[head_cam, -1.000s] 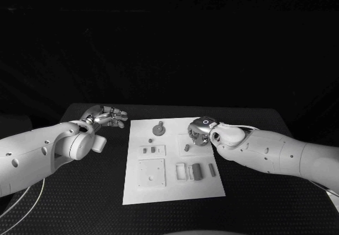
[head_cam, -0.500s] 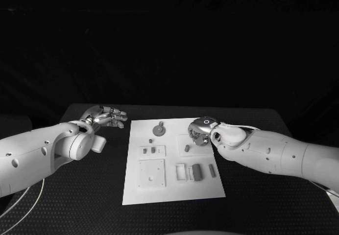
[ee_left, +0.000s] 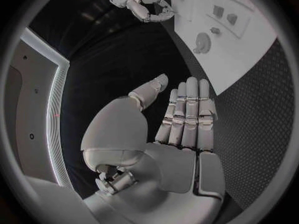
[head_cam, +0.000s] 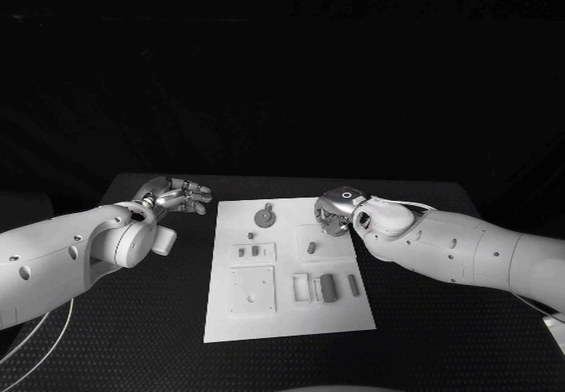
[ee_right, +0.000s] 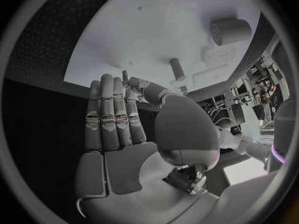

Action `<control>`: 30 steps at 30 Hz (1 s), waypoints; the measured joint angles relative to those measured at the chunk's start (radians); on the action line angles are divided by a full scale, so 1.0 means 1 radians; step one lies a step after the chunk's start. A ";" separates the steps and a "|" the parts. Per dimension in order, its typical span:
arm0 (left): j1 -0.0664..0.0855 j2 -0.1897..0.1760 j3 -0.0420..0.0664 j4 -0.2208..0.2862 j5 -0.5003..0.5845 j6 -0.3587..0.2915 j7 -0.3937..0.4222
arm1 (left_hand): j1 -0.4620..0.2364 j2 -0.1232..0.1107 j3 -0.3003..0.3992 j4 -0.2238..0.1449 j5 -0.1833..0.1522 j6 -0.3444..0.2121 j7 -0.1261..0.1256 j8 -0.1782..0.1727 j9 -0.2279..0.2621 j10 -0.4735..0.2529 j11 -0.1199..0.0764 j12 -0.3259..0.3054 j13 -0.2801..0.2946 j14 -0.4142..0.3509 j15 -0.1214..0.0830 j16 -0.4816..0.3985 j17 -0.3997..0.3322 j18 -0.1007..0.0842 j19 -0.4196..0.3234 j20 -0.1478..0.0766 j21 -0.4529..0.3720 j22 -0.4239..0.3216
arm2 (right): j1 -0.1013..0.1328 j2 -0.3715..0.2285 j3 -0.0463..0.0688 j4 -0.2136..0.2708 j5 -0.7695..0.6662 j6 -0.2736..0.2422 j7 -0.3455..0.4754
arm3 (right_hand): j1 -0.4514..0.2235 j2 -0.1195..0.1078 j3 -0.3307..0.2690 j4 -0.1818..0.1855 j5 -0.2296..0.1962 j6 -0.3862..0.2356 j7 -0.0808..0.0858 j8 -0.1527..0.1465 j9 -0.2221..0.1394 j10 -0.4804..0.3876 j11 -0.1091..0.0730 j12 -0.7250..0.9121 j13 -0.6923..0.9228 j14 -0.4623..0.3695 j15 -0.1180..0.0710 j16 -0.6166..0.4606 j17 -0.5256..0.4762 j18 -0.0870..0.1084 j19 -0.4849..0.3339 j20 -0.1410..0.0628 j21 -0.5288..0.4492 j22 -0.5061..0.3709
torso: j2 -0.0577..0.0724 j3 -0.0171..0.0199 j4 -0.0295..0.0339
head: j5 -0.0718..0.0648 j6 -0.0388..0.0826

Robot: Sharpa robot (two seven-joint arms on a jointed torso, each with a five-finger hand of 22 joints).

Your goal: Assemble the parts on the task board

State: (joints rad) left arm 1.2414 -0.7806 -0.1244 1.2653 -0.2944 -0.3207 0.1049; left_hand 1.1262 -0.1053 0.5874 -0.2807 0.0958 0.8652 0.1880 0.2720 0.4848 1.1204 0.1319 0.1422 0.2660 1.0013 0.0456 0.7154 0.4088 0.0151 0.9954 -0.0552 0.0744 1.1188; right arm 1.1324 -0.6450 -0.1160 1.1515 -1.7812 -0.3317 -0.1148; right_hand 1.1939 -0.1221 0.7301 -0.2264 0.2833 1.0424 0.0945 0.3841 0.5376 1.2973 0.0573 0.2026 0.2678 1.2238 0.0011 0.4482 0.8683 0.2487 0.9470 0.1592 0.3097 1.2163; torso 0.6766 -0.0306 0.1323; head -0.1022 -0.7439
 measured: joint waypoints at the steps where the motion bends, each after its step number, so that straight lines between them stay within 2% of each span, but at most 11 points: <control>1: 0.000 0.000 0.000 0.000 0.000 0.000 -0.001 | 0.000 0.000 0.000 0.000 0.000 0.000 0.000 0.000 0.000 0.000 0.000 0.000 0.000 0.000 0.000 0.000 0.000 0.000 0.000 0.000 0.000 0.000 | 0.003 -0.004 0.001 0.006 0.006 0.003 0.000 | 0.000 0.000 0.000 0.000 0.001 0.000 0.000 0.000 0.000 0.000 0.000 0.000 0.000 0.000 0.000 0.000 0.000 0.000 0.000 0.000 0.000 0.000 | 0.000 0.0000 0.0000 | 0.000 0.000; 7: 0.000 -0.002 0.000 -0.001 0.000 0.001 -0.002 | 0.000 0.000 0.000 0.000 0.000 0.000 0.000 0.000 0.000 0.000 0.000 0.000 0.000 0.000 0.000 0.000 0.001 0.000 0.000 0.000 0.000 0.000 | 0.013 -0.023 0.008 0.036 0.036 0.015 0.000 | 0.000 0.000 0.003 -0.003 0.003 0.000 0.000 0.000 0.000 0.000 0.000 0.000 0.000 0.000 0.000 0.000 0.001 0.000 0.000 0.000 0.000 0.000 | 0.000 0.0003 -0.0002 | 0.000 0.000; 13: 0.000 -0.003 0.000 0.000 0.000 0.001 -0.003 | 0.000 0.000 0.000 0.000 0.000 -0.003 -0.003 0.000 0.000 0.000 0.000 0.000 0.000 0.000 0.000 0.000 0.001 0.000 0.000 0.000 0.000 -0.001 | 0.013 -0.031 0.012 0.070 0.066 0.014 0.000 | -0.004 0.004 0.003 -0.003 0.003 0.000 0.000 0.000 0.000 0.000 0.000 -0.002 0.002 0.001 0.002 0.000 0.001 0.000 0.000 0.000 0.000 0.000 | 0.000 0.0007 -0.0004 | 0.003 0.002; 23: 0.000 -0.005 0.000 0.000 0.000 0.000 -0.003 | 0.000 0.000 0.000 0.000 0.000 -0.003 -0.003 0.000 0.000 0.000 0.000 0.000 -0.001 0.000 0.000 -0.004 0.003 0.000 0.000 0.000 0.000 -0.001 | 0.013 -0.031 0.012 0.160 0.147 -0.084 0.042 | -0.004 0.004 0.002 -0.004 0.003 0.000 0.000 0.000 0.000 0.000 0.000 -0.002 0.004 0.002 0.002 0.000 0.002 0.000 0.001 -0.001 0.000 0.001 | 0.000 0.0001 0.0000 | 0.021 0.001; 30: 0.000 -0.005 0.000 -0.001 0.000 0.000 -0.003 | 0.000 0.000 0.000 0.000 0.000 -0.003 -0.003 0.000 0.000 0.000 0.000 0.000 -0.001 0.000 0.000 -0.004 0.004 0.000 0.000 0.000 0.000 -0.001 | 0.007 -0.015 0.013 0.227 0.185 -0.108 0.069 | -0.006 0.002 0.001 -0.004 0.003 0.000 0.000 -0.001 0.002 0.000 0.000 -0.003 0.004 0.002 0.002 0.000 0.003 0.000 0.004 -0.004 0.000 0.002 | 0.000 -0.0006 0.0001 | 0.039 -0.003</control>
State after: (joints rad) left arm 1.2416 -0.7854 -0.1244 1.2642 -0.2944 -0.3207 0.1018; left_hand 1.1262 -0.1053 0.5874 -0.2807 0.0958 0.8625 0.1853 0.2720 0.4849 1.1204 0.1318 0.1422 0.2652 1.0013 0.0456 0.7116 0.4132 0.0151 0.9954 -0.0552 0.0744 1.1179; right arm 1.1393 -0.6604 -0.1034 1.3788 -1.5965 -0.4402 -0.0455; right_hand 1.1883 -0.1200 0.7315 -0.2306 0.2867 1.0421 0.0947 0.3833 0.5391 1.2971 0.0576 0.1997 0.2723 1.2256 0.0031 0.4481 0.8712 0.2486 0.9507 0.1555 0.3097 1.2184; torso 0.6769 -0.0312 0.1324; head -0.0635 -0.7466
